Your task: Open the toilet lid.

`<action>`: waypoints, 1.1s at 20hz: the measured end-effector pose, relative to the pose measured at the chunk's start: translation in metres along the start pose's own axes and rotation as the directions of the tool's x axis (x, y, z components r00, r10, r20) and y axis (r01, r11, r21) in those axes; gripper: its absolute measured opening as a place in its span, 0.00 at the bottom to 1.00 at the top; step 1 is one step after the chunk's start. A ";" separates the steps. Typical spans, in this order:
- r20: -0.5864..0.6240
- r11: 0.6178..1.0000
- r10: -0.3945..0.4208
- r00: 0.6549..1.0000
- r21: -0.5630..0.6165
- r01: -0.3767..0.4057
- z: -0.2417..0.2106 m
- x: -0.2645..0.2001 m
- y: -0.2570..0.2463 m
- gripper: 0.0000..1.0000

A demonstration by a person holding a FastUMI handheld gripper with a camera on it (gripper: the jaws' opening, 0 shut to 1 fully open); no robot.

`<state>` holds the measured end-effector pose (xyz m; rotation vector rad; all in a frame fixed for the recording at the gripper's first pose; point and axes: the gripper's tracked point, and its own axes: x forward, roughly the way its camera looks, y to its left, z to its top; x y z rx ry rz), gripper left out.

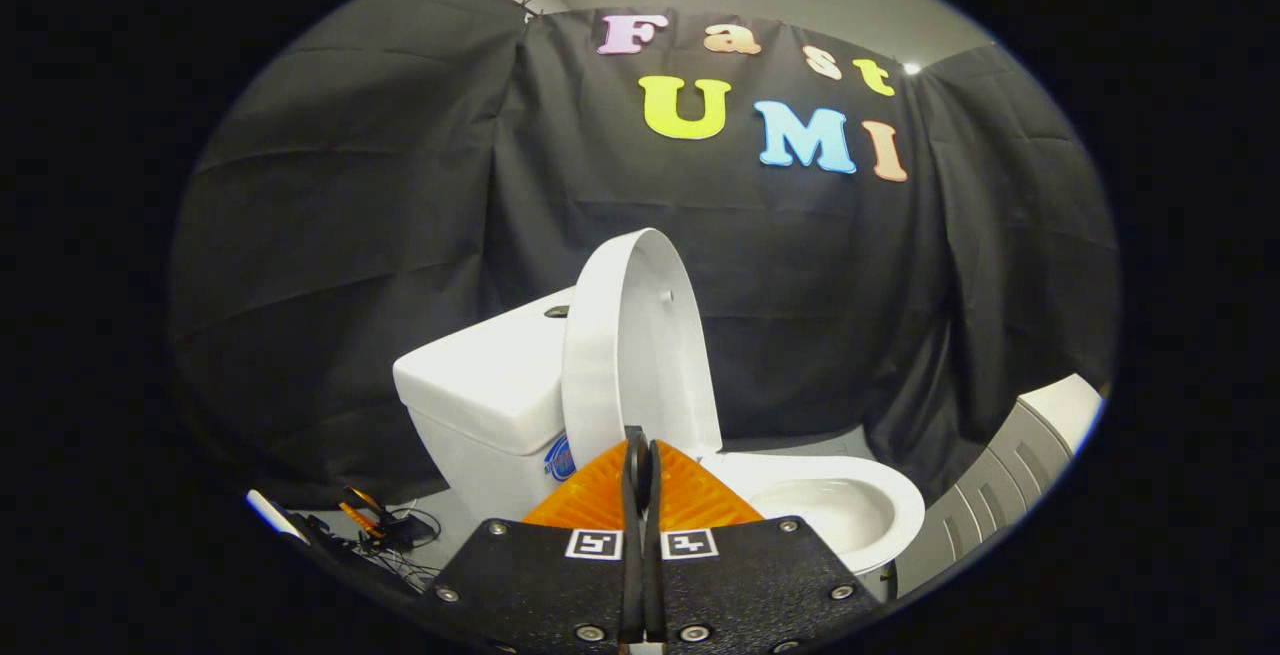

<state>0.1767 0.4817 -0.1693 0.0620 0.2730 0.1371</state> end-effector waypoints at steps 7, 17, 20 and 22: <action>-0.015 1.000 0.021 1.000 0.023 -0.020 -0.002 0.003 -0.002 0.00; 0.011 0.987 0.121 0.993 0.105 -0.121 0.010 -0.007 0.014 0.38; 0.025 0.975 0.148 0.989 0.162 -0.150 0.019 -0.016 0.018 0.73; 0.048 0.964 0.182 0.982 0.188 -0.188 0.028 -0.029 0.021 0.96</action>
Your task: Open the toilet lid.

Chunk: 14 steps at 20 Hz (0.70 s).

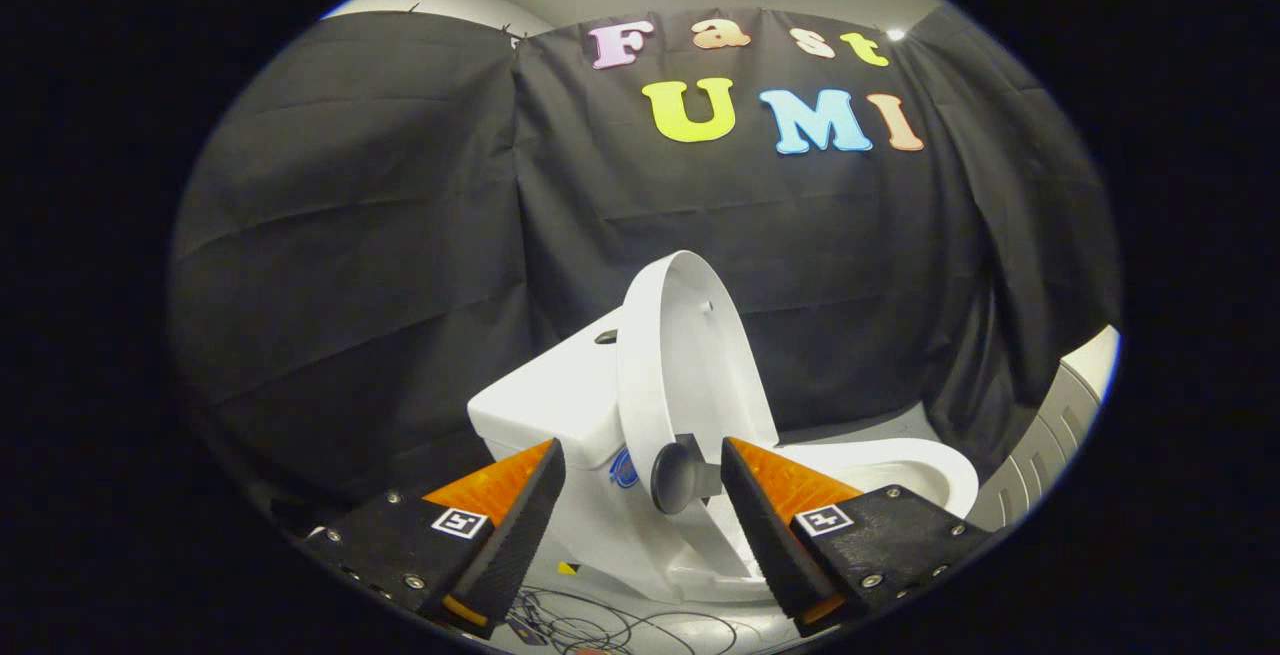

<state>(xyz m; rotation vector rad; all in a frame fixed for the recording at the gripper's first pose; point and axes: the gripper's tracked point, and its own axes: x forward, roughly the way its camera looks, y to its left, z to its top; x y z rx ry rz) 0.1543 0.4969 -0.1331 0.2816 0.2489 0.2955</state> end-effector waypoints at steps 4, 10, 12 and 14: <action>0.026 1.000 0.027 0.999 -0.016 -0.027 0.018 -0.029 -0.010 0.95; 0.178 0.989 0.137 0.974 -0.081 -0.124 0.100 -0.076 -0.039 0.95; 0.218 0.983 0.158 0.963 -0.128 -0.132 0.129 -0.092 -0.059 0.95; 0.281 0.981 0.149 0.948 -0.162 -0.107 0.164 -0.112 -0.088 0.95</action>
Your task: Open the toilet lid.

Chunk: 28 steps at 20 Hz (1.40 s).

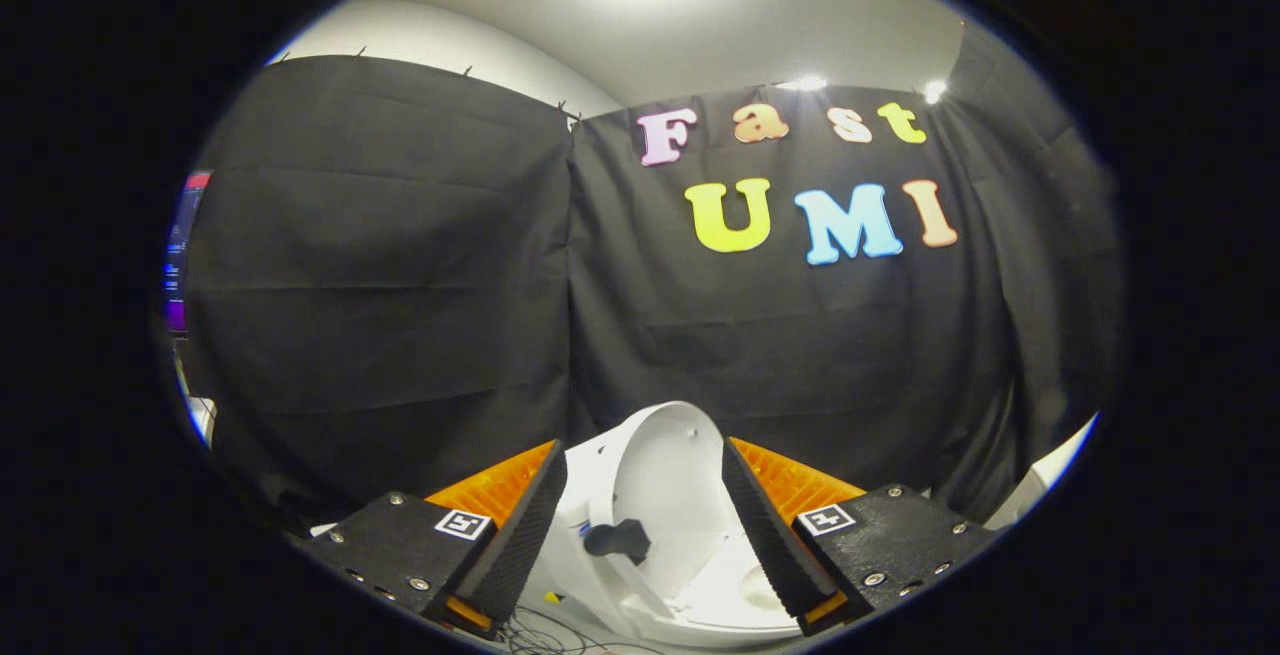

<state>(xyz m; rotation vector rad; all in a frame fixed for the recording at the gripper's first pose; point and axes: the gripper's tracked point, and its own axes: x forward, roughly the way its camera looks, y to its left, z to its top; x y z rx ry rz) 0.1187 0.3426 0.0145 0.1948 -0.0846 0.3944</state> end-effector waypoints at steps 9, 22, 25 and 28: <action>0.122 0.972 -0.158 0.980 -0.157 0.177 0.072 -0.056 -0.168 0.95; 0.060 0.907 -0.331 0.942 -0.256 0.335 0.069 -0.128 -0.322 0.96; 0.050 0.922 -0.333 0.942 -0.193 0.336 0.059 -0.137 -0.331 0.95; 0.029 0.923 -0.348 0.937 -0.163 0.348 0.048 -0.139 -0.336 0.95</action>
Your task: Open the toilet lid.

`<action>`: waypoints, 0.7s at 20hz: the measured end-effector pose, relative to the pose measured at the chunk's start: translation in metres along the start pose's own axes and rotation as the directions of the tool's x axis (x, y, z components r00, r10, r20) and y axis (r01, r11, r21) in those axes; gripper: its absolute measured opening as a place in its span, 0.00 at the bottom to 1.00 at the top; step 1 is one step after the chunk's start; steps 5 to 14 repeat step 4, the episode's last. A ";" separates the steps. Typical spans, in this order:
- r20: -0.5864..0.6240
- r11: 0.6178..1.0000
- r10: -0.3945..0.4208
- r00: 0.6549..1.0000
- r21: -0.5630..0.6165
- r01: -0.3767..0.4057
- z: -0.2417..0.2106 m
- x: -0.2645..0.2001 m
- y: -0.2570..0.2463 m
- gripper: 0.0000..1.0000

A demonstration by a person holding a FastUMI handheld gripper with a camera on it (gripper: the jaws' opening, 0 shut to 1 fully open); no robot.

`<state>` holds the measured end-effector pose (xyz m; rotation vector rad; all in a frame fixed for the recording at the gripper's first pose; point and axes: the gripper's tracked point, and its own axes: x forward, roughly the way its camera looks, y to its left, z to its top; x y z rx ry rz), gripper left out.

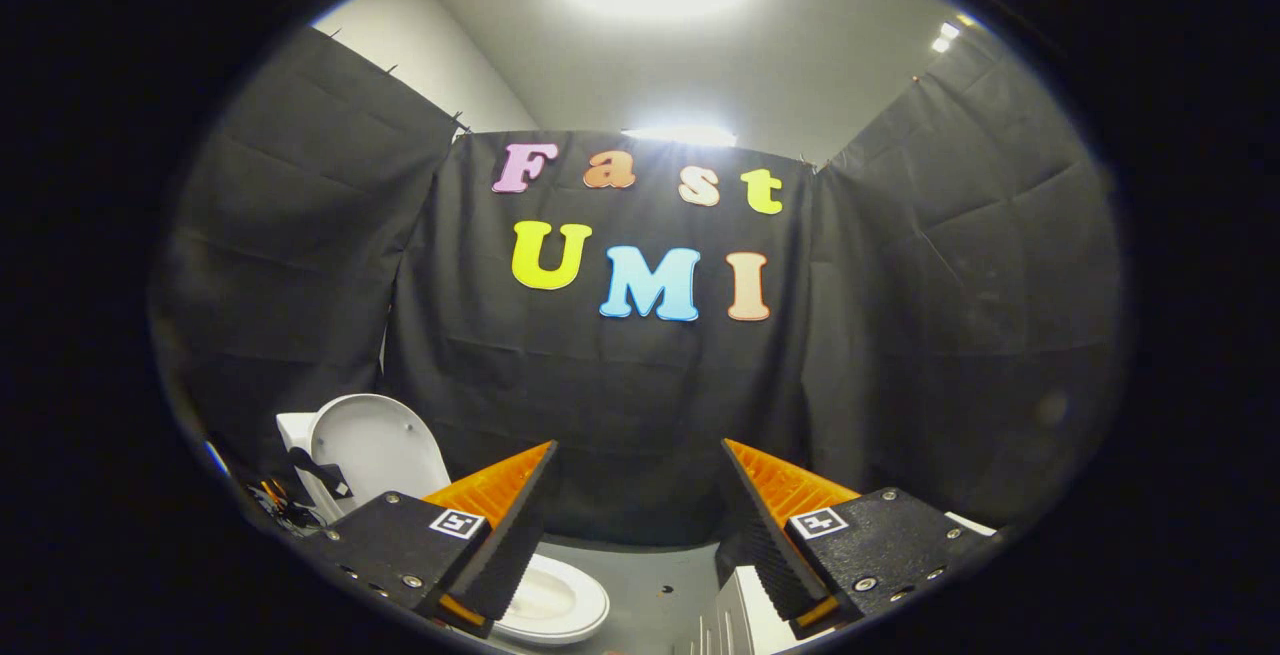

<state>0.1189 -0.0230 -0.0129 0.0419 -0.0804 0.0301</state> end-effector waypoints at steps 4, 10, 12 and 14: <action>-0.035 1.000 -0.003 0.999 -0.016 0.003 -0.013 0.002 0.005 0.95; -0.035 1.000 -0.003 0.999 -0.016 0.003 -0.013 0.002 0.005 0.95; -0.035 1.000 -0.003 0.999 -0.016 0.003 -0.013 0.002 0.005 0.95; -0.035 1.000 -0.003 0.999 -0.016 0.003 -0.013 0.002 0.005 0.95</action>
